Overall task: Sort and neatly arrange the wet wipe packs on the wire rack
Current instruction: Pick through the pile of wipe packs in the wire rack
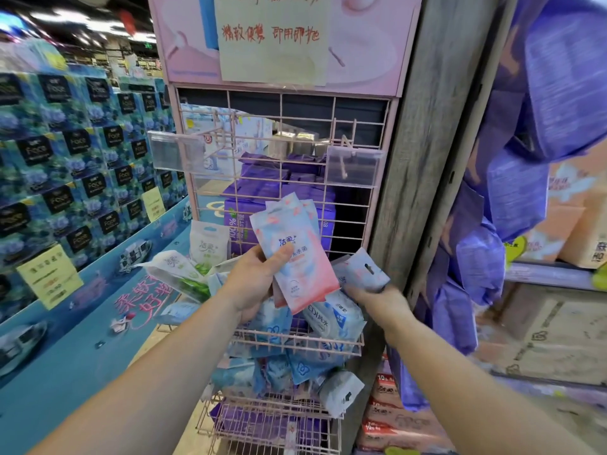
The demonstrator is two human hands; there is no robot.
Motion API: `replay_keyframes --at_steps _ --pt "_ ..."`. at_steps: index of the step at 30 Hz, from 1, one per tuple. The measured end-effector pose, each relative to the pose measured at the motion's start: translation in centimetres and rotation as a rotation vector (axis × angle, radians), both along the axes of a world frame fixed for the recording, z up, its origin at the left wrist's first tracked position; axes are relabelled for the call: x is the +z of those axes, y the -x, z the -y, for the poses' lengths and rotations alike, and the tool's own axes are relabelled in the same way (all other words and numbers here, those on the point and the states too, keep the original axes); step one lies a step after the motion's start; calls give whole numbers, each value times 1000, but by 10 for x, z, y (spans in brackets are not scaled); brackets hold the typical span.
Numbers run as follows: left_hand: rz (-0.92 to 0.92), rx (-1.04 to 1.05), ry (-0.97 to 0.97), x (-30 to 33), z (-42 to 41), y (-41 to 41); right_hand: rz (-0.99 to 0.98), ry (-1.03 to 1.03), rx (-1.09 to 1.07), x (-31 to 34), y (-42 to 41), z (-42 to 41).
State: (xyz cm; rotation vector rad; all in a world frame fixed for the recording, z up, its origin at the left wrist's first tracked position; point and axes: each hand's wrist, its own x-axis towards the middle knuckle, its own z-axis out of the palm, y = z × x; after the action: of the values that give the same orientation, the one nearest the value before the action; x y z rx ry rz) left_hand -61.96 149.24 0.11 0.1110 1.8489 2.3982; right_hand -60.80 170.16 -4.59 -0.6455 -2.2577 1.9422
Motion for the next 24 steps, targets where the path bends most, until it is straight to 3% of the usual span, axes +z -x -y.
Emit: replay_keyframes --at_steps 2,7,12,17,21,24 --pt "-7 -2 6 -3 2 0 -32 93 46 -10 2 2" --pt "-42 3 20 -8 6 1 -329 -122 -38 30 17 -8" --pt "2 -133 -196 -5 0 -5 -444 -241 127 68 23 -2" --pt "10 -260 -344 5 -12 -8 -427 -102 345 68 20 28" --pt "-33 -171 -245 6 -13 -9 -265 55 498 71 16 31" --pt "-94 -90 -180 4 -13 -6 -272 -100 536 74 12 37"
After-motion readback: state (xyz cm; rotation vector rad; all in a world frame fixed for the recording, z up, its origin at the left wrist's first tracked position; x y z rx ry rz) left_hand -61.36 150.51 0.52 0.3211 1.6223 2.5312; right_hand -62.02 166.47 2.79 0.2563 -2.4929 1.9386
